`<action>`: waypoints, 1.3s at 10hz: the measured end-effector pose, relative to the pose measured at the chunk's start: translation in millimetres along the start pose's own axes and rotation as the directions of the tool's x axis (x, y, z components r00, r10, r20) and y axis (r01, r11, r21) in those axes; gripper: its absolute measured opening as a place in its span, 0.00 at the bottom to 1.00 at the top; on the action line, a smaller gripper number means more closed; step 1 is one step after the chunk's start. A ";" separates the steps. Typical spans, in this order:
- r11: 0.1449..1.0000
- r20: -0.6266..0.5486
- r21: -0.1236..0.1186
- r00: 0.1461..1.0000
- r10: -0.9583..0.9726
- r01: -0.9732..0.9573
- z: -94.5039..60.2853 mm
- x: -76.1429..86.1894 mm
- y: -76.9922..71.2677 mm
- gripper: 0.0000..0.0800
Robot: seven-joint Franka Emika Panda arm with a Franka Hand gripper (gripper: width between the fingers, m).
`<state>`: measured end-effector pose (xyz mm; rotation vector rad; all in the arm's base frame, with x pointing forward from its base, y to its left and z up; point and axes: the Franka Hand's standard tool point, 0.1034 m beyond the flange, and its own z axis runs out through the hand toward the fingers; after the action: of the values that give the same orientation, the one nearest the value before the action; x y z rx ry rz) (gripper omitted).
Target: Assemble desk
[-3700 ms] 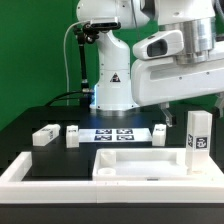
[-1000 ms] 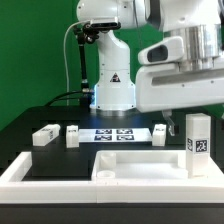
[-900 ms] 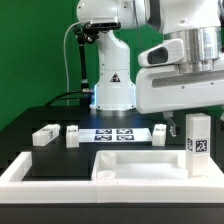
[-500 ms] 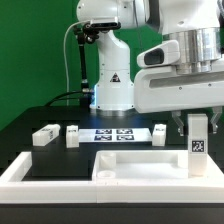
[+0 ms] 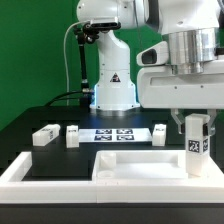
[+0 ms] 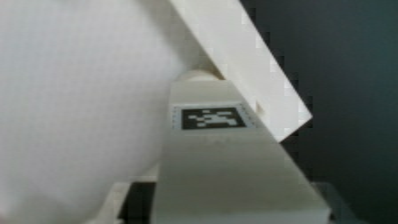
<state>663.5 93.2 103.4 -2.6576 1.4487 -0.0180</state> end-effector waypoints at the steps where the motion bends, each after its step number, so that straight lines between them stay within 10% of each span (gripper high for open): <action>1: 0.990 0.011 0.009 0.990 0.138 -0.138 0.5 1.0 0.5 0.36; 3: 0.890 0.058 0.072 0.892 0.448 -0.451 1.3 3.0 5.1 0.37; 6: 0.848 0.068 0.083 0.852 0.519 -0.524 0.7 0.9 6.9 0.37; 7: 0.861 0.065 0.083 0.865 0.498 -0.502 0.8 0.6 6.8 0.53; 10: 0.996 0.012 0.086 0.999 -0.033 0.032 2.2 -4.0 4.9 0.78; 13: 0.980 -0.001 0.086 0.983 -0.181 0.181 2.2 -3.3 5.3 0.81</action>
Offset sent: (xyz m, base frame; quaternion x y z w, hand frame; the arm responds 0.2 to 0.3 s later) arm -0.0020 -0.0138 -0.0009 0.0761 0.0051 0.2559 0.9637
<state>657.4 93.3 100.8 -2.7062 1.1716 -0.0854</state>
